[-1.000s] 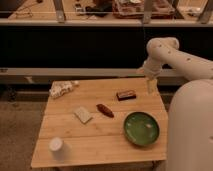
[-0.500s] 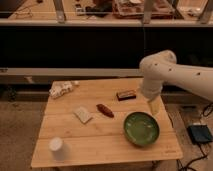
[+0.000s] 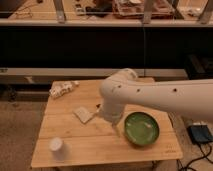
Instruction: Move the arm in a circular motion
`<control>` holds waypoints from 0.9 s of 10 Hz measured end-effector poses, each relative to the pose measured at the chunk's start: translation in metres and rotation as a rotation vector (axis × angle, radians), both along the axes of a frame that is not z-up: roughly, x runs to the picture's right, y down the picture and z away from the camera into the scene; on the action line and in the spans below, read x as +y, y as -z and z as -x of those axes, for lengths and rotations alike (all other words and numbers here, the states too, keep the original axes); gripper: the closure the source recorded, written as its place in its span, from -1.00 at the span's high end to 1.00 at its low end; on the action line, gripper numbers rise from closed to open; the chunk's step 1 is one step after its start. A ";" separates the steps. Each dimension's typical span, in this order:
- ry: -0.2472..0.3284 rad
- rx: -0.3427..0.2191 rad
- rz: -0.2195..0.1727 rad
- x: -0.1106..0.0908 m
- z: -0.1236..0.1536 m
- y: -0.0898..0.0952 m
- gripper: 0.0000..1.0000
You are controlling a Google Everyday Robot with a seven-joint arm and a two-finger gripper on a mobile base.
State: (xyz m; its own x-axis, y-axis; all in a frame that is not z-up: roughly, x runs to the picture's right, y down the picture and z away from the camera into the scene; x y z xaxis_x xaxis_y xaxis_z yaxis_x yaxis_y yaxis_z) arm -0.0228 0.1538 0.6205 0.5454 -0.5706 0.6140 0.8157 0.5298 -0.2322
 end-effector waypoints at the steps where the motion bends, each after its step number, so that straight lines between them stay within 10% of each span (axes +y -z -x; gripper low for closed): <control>1: 0.015 -0.089 -0.003 0.000 0.035 0.009 0.60; 2: 0.019 -0.207 -0.014 -0.010 0.081 0.014 0.60; 5: -0.052 -0.325 -0.060 -0.069 0.117 -0.020 0.60; 9: -0.219 -0.176 -0.074 -0.155 0.007 -0.152 0.60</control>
